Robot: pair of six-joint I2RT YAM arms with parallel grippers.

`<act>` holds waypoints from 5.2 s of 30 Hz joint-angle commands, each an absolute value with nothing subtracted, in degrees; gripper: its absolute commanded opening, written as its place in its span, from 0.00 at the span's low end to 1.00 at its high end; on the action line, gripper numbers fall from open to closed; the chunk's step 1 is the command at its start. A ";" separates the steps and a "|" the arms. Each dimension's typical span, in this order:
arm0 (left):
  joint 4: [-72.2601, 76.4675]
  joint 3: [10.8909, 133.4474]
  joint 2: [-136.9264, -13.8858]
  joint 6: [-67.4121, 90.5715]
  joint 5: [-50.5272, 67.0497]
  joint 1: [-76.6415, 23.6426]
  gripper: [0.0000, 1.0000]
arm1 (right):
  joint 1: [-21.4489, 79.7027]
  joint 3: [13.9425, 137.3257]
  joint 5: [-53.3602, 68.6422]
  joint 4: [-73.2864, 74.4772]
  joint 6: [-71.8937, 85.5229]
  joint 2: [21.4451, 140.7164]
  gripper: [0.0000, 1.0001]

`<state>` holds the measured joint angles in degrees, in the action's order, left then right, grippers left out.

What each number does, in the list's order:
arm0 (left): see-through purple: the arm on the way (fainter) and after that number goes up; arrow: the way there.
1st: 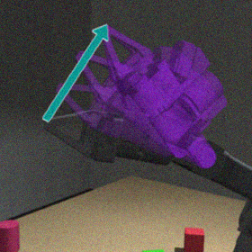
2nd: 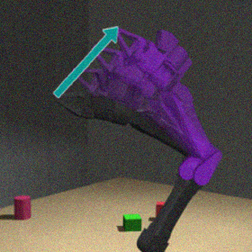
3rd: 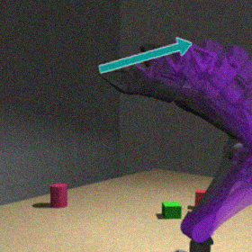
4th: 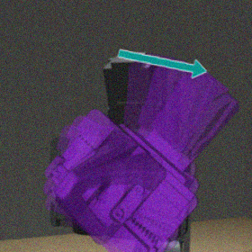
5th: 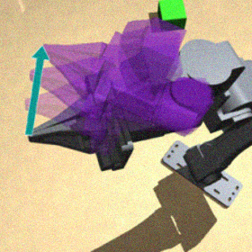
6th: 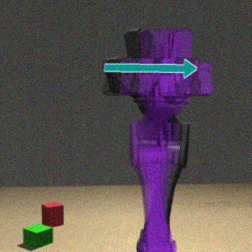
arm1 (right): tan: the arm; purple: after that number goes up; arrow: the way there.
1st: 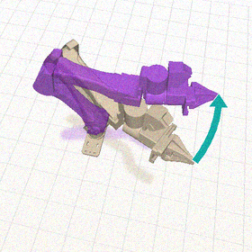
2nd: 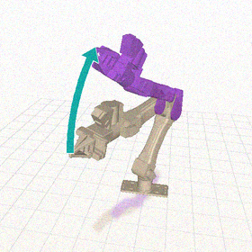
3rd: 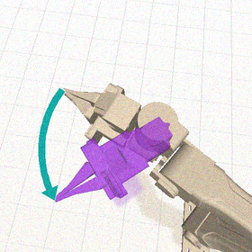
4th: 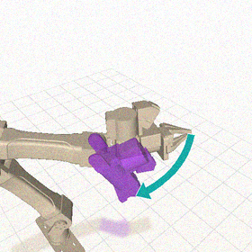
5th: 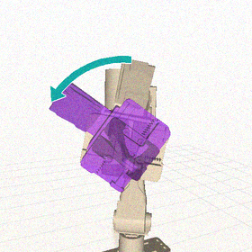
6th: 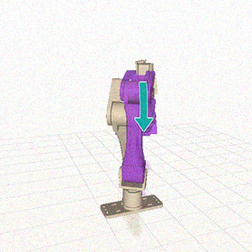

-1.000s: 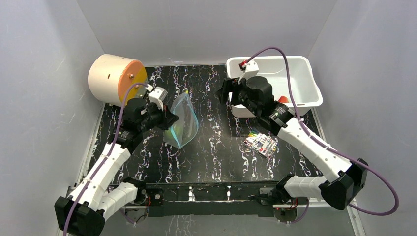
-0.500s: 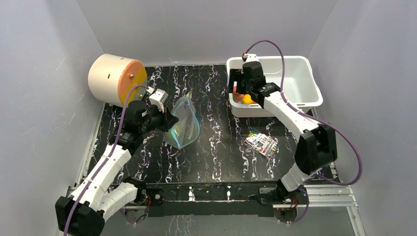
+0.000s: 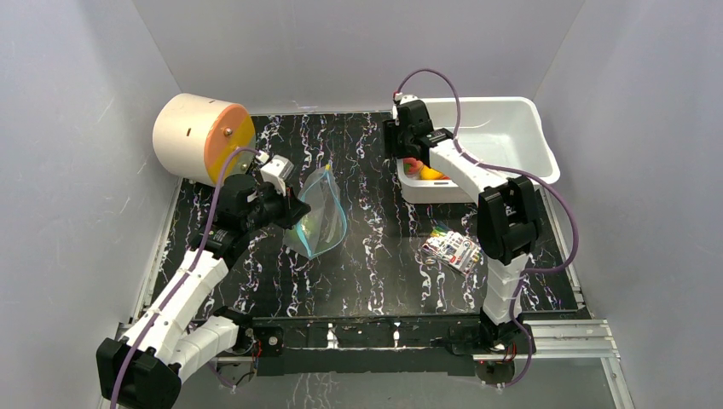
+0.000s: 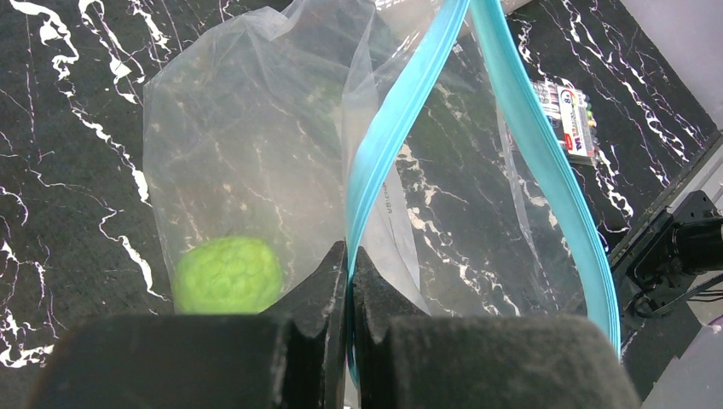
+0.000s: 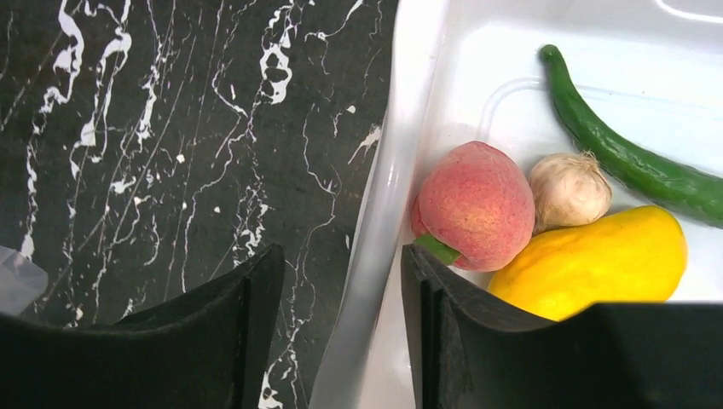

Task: Place the food in the zip-top bag and seal the zipper
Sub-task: Move the bin to the center of the board, then pick up the fake vegetable from the bin.

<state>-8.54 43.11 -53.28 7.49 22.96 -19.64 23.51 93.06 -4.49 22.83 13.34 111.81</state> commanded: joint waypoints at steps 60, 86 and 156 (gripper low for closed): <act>-15.33 53.09 -57.55 11.50 12.55 -21.73 0.00 | 24.01 106.43 -24.30 31.64 15.50 112.26 0.69; -14.42 54.82 -59.23 10.30 17.14 -21.71 0.00 | 19.80 105.09 -29.91 25.09 29.88 127.46 0.66; -19.05 64.84 -60.65 13.19 16.92 -21.72 0.00 | 29.69 76.60 3.58 -0.15 15.21 76.73 0.12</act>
<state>-19.73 62.28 -60.82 13.04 17.47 -21.50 25.91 77.17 2.33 5.98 14.76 80.93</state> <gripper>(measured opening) 0.007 0.261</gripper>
